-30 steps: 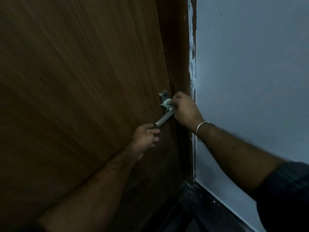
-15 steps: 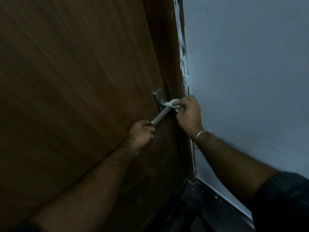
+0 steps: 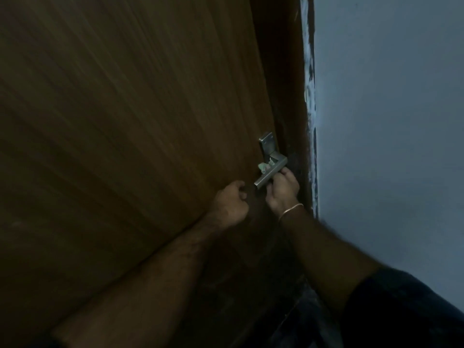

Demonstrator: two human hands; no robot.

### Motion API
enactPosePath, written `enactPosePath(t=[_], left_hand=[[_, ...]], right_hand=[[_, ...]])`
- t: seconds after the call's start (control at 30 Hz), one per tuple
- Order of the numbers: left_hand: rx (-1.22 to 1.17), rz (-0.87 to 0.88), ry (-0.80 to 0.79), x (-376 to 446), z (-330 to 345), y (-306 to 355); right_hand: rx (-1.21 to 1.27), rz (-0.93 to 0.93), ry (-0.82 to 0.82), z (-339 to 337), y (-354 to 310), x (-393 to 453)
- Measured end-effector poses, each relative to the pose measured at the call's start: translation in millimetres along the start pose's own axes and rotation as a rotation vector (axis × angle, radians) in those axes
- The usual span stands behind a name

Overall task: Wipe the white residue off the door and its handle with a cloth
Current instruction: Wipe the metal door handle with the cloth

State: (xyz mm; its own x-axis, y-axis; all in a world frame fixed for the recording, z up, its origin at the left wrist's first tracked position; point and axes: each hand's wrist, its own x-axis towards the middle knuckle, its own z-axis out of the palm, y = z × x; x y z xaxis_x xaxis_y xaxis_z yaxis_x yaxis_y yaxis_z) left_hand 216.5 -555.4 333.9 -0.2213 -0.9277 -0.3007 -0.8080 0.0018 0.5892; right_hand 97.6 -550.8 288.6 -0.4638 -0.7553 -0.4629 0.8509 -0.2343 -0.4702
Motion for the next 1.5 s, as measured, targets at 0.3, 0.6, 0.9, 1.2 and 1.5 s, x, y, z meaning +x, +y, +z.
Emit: enactPosePath(t=[0.3,0.6,0.9,1.2,1.5], left_hand=[[0.159,0.165,-0.01,-8.9,-25.7,20.2],[0.436,0.429,0.2,-24.1,-32.9,22.0],[1.171,0.923,0.419,-44.6,-111.9,41.6],[1.113,1.011,0.384,-54.3,-138.4,43.4],[1.185,0.933,0.349,-45.6,-105.7,29.4]], right_hand=[[-0.082,-0.014,0.094,-0.8,13.1,9.6],[-0.563,-0.328,-0.091,0.2,99.4,-56.6],[-0.823,-0.852,-0.178,36.3,108.4,-117.7],[-1.127,-0.741,-0.293,-41.6,148.2,-77.4],[-1.111,-0.859,-0.134,-59.8,156.0,-49.4]])
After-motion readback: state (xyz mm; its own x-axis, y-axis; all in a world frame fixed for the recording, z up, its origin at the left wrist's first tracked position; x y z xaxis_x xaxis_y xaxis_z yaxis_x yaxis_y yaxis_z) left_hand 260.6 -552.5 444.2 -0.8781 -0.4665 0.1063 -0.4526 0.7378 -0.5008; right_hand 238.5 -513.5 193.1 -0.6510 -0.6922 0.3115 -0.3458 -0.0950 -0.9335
